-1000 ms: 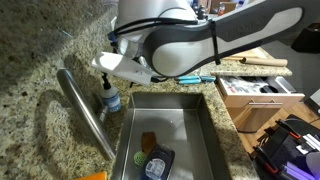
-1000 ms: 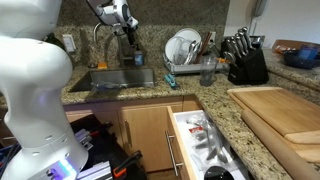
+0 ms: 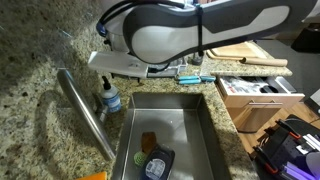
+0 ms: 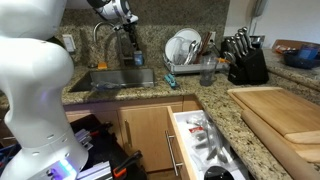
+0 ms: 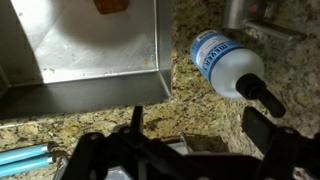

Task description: Put the soap bottle in front of the sink and the cup in front of the drawer

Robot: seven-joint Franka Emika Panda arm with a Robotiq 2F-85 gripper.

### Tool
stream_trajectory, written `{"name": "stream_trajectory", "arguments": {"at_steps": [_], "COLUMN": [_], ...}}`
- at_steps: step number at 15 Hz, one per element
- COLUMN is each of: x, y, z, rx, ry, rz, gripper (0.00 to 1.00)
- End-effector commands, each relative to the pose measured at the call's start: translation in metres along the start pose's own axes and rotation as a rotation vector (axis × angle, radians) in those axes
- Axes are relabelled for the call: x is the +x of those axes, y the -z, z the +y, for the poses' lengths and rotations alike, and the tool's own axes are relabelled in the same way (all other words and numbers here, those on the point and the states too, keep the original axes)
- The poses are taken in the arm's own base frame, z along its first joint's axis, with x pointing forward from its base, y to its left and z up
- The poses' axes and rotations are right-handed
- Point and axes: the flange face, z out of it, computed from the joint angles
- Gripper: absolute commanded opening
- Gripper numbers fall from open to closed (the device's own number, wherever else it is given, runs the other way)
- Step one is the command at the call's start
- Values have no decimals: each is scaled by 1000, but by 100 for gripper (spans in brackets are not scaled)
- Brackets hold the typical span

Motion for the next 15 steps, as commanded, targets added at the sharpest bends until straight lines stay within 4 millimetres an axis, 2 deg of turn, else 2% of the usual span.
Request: {"name": "stream_trajectory", "arguments": {"at_steps": [1, 2, 3, 6, 7, 13, 14, 15], "x": [8, 9, 6, 6, 5, -11, -11, -9], "y": [19, 26, 19, 22, 13, -30, -31, -18], "z": [-17, -22, -12, -14, -12, -30, -34, -28], "rx": [16, 49, 25, 34, 21, 39, 58, 43], "ry": [-4, -17, -16, -17, -6, -11, -11, -23], "rz": [-34, -39, -13, -12, -16, -81, -82, -54], "gripper": [100, 100, 100, 100, 100, 100, 100, 100]}}
